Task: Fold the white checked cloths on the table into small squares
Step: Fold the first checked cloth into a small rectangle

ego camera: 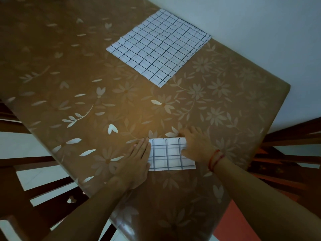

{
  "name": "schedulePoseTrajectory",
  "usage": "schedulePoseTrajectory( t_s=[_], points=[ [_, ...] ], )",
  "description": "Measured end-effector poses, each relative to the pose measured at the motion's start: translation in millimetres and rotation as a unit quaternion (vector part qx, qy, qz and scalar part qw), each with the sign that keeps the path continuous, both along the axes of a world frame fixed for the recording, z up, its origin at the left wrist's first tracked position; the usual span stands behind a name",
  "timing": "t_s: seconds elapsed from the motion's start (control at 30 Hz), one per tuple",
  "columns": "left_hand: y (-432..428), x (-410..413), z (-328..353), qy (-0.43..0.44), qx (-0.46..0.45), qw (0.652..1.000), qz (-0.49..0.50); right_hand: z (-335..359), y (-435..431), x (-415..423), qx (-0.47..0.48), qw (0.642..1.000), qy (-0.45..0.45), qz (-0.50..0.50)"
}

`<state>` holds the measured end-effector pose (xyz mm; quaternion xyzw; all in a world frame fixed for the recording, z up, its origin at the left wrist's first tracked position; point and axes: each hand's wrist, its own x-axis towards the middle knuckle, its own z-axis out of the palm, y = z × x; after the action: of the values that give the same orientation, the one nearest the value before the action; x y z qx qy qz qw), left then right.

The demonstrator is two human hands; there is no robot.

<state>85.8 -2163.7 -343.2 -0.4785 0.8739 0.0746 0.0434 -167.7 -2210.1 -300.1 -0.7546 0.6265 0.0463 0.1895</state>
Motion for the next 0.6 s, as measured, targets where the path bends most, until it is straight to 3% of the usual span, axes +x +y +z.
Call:
schedulePoseTrajectory(
  t_s=[0.33, 0.6],
  points=[
    [0.7, 0.6, -4.4, 0.018, 0.009, 1.000, 0.010, -5.6, -15.0, 3.9, 0.078, 0.996, 0.034, -0.017],
    [3.2, -1.9, -3.4, 0.081, 0.017, 0.996, 0.040, 1.1, -13.0, 5.9, 0.083, 0.986, -0.113, -0.086]
  ],
)
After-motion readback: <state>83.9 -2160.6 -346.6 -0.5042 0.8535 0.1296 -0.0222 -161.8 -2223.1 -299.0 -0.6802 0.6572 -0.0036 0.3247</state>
